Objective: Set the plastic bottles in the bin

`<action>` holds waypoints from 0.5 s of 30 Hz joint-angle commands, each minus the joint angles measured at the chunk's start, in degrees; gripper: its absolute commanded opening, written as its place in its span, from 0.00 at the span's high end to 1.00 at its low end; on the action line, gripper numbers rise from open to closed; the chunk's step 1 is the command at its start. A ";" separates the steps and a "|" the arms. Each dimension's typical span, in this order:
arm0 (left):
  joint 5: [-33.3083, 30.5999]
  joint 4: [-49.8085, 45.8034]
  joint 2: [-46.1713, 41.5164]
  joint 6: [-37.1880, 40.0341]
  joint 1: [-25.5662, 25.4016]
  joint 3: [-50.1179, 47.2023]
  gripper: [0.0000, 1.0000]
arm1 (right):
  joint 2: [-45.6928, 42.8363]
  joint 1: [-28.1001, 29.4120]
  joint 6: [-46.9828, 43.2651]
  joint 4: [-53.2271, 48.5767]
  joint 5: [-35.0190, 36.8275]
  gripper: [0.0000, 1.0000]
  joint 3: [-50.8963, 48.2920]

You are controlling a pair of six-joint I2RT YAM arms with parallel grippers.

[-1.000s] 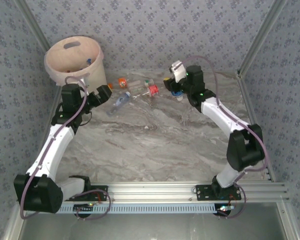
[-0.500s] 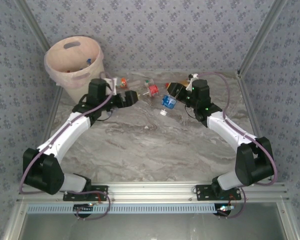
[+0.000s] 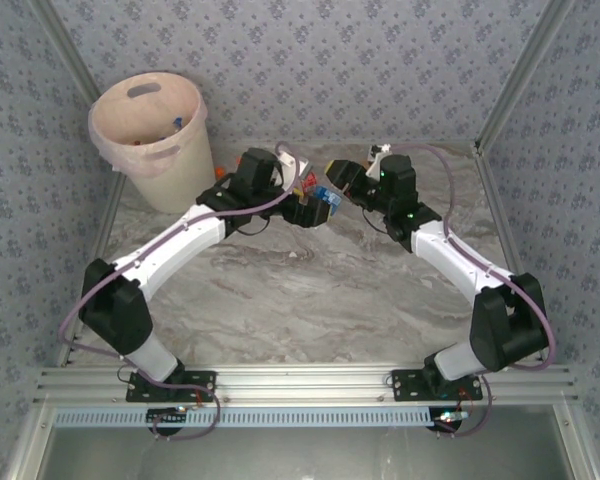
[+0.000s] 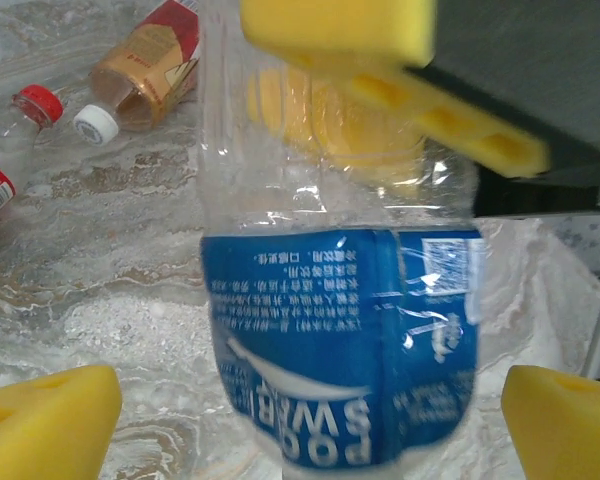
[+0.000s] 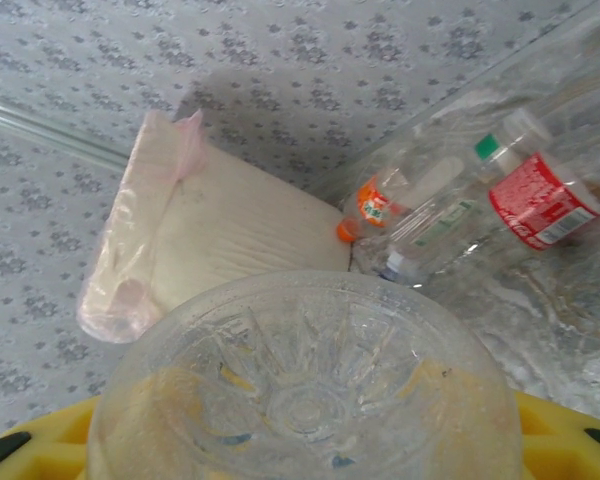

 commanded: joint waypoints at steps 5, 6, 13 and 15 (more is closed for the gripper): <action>-1.56 -1.40 3.12 4.64 -0.97 3.84 0.02 | 1.95 0.75 3.58 2.90 -3.36 0.47 3.28; -1.39 -1.49 3.56 4.96 -1.01 4.12 0.02 | 2.33 0.85 4.22 3.39 -3.89 0.47 3.42; -2.14 0.40 5.26 4.63 -1.02 4.26 0.20 | 4.02 1.29 7.65 5.39 -6.47 0.46 3.87; -1.87 1.11 5.40 4.37 -1.01 4.05 0.26 | 4.72 1.38 9.12 6.52 -7.77 0.46 4.13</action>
